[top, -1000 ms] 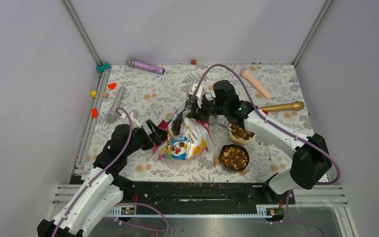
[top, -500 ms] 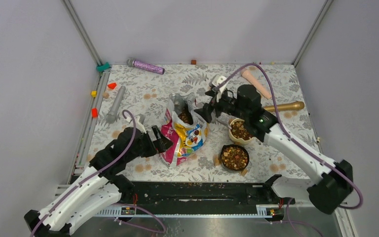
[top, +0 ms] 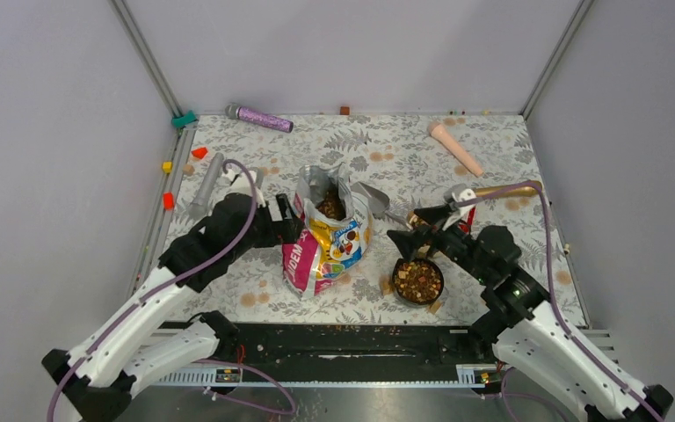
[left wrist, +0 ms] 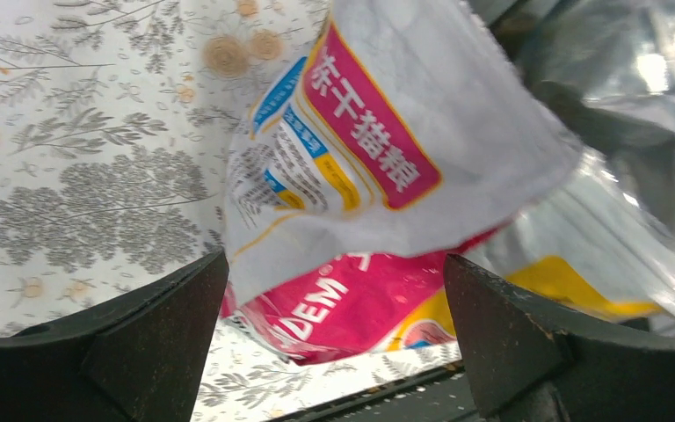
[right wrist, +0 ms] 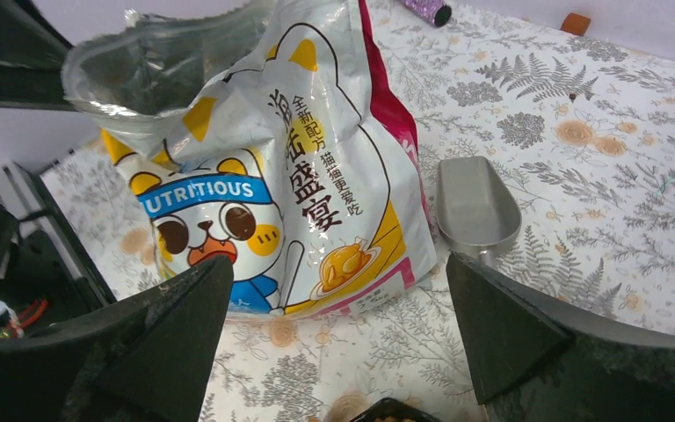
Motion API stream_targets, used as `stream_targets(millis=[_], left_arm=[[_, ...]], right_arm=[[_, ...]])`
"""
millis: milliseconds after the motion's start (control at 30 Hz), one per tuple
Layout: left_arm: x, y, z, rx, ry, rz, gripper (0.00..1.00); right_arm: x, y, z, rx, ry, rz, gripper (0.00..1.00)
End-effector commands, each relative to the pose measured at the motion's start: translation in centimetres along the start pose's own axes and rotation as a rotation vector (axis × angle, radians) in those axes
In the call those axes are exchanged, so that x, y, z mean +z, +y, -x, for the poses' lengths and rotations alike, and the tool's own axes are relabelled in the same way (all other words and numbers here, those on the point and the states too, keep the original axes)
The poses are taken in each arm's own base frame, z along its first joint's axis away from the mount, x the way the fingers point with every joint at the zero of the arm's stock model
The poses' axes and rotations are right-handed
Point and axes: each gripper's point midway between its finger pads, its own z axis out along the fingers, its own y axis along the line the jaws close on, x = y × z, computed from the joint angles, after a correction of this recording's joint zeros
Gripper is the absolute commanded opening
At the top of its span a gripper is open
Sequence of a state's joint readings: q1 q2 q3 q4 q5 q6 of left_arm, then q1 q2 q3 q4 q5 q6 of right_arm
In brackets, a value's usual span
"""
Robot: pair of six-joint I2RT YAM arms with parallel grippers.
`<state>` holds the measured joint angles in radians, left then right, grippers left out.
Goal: Serve the pet food
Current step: Adjust the pet food bag at the center of the board.
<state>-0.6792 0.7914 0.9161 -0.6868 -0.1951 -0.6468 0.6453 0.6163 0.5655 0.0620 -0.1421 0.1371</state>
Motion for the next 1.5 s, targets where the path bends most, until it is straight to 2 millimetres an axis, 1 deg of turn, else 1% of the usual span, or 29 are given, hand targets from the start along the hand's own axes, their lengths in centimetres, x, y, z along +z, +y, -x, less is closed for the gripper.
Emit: stream_targets(millis=[0, 100, 167, 233, 333, 400, 467, 600, 700, 767, 867, 967, 1033, 1100, 1200, 1267, 1333, 1400, 1467], left_arm=[[0.4, 0.7, 1.4, 0.123, -0.028, 0.054, 0.94], [0.2, -1.7, 0.9, 0.116, -0.037, -0.104, 0.94], [-0.3, -3.0, 1.2, 0.102, -0.064, -0.185, 0.95], [-0.9, -3.3, 2.1, 0.083, -0.108, -0.198, 0.95], [-1.4, -2.7, 4.2, 0.035, -0.188, -0.145, 0.98], [-1.4, -3.4, 4.9, 0.03, -0.2, -0.158, 0.98], [-1.2, -4.2, 5.4, 0.038, -0.196, -0.178, 0.98], [0.1, -4.9, 6.2, 0.062, -0.175, -0.154, 0.97], [1.1, -6.3, 5.8, 0.082, -0.126, -0.194, 0.92], [2.0, -6.6, 5.5, 0.089, -0.104, -0.196, 0.88], [2.8, -7.1, 5.4, 0.097, -0.089, -0.21, 0.76], [3.1, -7.7, 5.4, 0.098, -0.089, -0.237, 0.69], [3.2, -8.3, 5.5, 0.109, -0.091, -0.264, 0.67], [3.3, -8.5, 5.8, 0.115, -0.101, -0.271, 0.67], [3.6, -8.0, 6.8, 0.105, -0.12, -0.215, 0.68], [3.6, -7.8, 7.7, 0.086, -0.119, -0.165, 0.75], [3.8, -7.3, 8.4, 0.064, -0.107, -0.096, 0.77], [4.1, -6.7, 8.1, 0.057, -0.049, -0.025, 0.79], [4.3, -6.7, 8.0, 0.06, 0.002, 0.013, 0.8]], right_arm=[[-1.7, -0.2, 2.1, 0.129, -0.131, -0.051, 0.99], [-1.7, -0.1, 0.4, 0.158, -0.103, -0.038, 0.99], [-1.5, 0.0, -0.3, 0.17, -0.09, -0.027, 0.99], [-1.2, -0.1, -0.7, 0.179, -0.072, -0.032, 0.99], [-1.0, -0.1, -0.9, 0.198, -0.06, -0.035, 0.99], [-0.8, 0.0, -0.9, 0.213, -0.066, -0.032, 0.99], [-0.8, 0.2, -0.8, 0.225, -0.072, -0.018, 0.99], [-0.9, 0.8, -0.6, 0.244, -0.081, 0.011, 0.99], [-1.0, 0.8, -0.4, 0.248, -0.089, 0.013, 1.0], [-1.1, 0.8, -0.4, 0.251, -0.092, 0.012, 0.99], [-1.1, 0.9, -0.4, 0.25, -0.096, 0.013, 0.99], [-1.1, 0.8, -0.5, 0.25, -0.094, 0.013, 1.0], [-1.1, 0.8, -0.5, 0.249, -0.095, 0.013, 1.0], [-1.0, 0.8, -0.5, 0.251, -0.094, 0.013, 1.0], [-1.0, 0.8, -0.5, 0.256, -0.096, 0.011, 1.0], [-0.9, 0.7, -0.5, 0.26, -0.095, 0.004, 0.99], [-0.9, 0.5, -0.5, 0.266, -0.094, -0.009, 1.0], [-0.9, 0.2, -0.6, 0.27, -0.087, -0.025, 1.0], [-0.7, 0.0, -0.4, 0.277, -0.081, -0.042, 1.0]])
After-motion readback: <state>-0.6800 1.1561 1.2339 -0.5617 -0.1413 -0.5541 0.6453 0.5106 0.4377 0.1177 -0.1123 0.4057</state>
